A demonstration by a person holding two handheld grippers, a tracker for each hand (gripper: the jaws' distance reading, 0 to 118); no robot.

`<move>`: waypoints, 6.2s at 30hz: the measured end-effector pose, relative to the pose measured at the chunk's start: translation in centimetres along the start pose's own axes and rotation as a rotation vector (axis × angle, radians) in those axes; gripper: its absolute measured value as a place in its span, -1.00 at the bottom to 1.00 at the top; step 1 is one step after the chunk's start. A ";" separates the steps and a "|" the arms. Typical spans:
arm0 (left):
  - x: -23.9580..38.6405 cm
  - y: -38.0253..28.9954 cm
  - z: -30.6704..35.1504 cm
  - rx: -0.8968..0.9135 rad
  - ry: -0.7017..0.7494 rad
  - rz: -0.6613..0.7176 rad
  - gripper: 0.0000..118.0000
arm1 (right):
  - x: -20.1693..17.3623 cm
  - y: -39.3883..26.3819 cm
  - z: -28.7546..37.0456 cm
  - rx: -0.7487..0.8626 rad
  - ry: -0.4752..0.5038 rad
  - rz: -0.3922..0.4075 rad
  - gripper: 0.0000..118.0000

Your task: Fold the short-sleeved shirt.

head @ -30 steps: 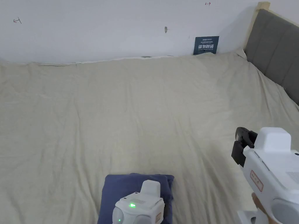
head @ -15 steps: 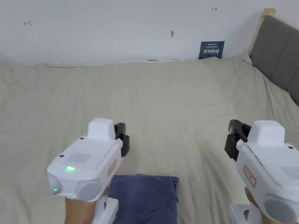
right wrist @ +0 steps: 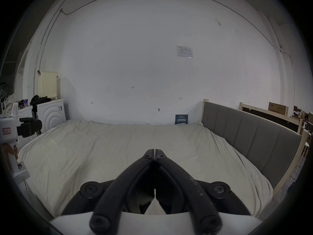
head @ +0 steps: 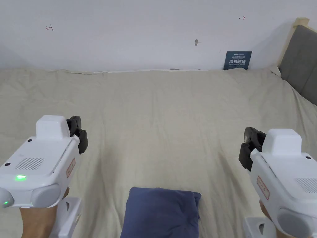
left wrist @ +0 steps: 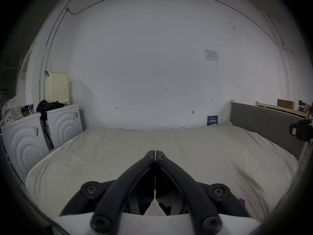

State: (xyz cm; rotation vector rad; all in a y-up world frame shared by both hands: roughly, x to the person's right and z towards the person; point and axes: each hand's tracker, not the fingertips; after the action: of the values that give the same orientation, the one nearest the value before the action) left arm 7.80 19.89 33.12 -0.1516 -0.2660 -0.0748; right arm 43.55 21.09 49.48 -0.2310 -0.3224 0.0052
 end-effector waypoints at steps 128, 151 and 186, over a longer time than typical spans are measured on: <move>-2.3 5.4 0.0 0.170 0.133 0.039 0.75 | -4.3 5.4 -2.2 0.158 0.037 0.065 -0.98; 2.5 3.0 0.8 0.130 0.011 -0.006 -1.00 | -2.6 4.6 -1.2 0.175 0.008 0.039 -0.97; 2.1 2.4 0.7 0.106 0.007 -0.016 -1.00 | -2.7 4.3 -0.6 0.178 0.009 0.051 -0.97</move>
State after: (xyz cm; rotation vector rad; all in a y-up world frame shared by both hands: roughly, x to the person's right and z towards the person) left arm 9.91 22.24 34.00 -0.0435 -0.2638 -0.0771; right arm 41.28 25.05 47.05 -0.0632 -0.3051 0.0832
